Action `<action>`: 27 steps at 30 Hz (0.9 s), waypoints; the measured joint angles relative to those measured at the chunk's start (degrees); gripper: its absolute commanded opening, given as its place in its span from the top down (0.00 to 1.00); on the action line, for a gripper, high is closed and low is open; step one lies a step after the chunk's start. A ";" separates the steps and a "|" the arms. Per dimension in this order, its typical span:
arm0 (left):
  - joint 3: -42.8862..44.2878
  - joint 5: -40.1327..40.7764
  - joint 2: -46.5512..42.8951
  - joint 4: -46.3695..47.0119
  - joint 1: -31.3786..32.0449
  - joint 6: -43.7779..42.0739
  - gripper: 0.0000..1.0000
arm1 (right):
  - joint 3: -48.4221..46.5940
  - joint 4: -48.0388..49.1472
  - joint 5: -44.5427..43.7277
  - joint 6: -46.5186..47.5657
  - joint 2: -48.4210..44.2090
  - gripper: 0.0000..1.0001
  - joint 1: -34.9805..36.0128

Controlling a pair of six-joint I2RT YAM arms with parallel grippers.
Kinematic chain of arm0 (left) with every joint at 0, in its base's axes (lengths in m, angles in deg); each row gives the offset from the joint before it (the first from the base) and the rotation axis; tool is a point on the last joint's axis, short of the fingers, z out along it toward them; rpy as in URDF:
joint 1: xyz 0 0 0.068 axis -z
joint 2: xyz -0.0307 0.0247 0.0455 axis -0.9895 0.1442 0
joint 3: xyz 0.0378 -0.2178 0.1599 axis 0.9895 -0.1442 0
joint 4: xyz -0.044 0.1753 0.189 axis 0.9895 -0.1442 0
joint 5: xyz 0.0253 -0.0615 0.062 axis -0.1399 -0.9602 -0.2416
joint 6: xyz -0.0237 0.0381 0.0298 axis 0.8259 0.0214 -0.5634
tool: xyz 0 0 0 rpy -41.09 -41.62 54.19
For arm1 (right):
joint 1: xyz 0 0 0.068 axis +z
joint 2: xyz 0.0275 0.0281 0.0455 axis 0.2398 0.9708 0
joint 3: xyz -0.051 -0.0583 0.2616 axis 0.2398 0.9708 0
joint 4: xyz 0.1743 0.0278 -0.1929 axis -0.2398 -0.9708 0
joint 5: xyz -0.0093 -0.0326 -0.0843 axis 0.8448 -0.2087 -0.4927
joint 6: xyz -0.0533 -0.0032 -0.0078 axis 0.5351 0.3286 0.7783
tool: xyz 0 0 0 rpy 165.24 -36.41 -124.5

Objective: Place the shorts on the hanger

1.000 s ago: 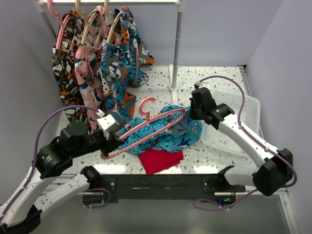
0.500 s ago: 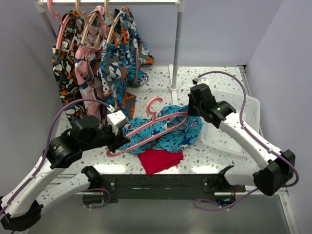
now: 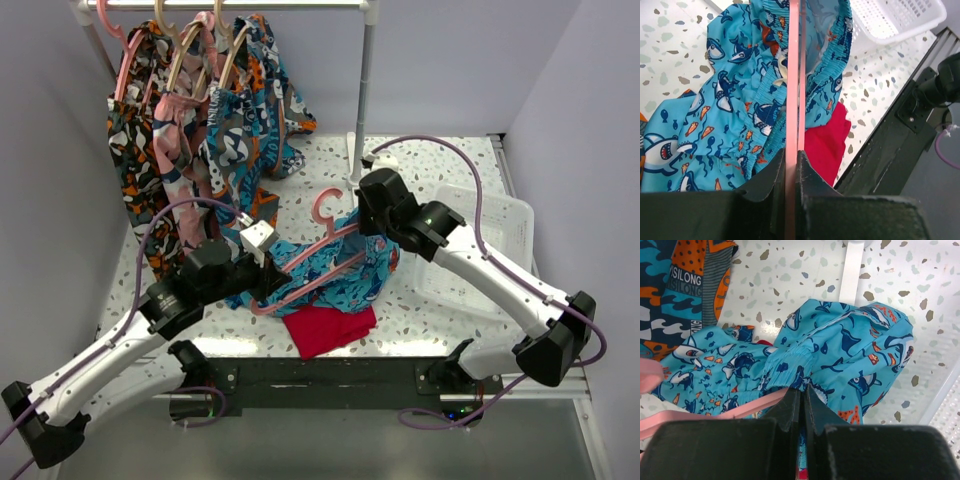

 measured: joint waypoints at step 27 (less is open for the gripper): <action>-10.23 18.23 -0.48 22.56 9.40 5.99 1.00 | 31.80 22.27 -0.15 -18.47 -12.22 0.54 12.83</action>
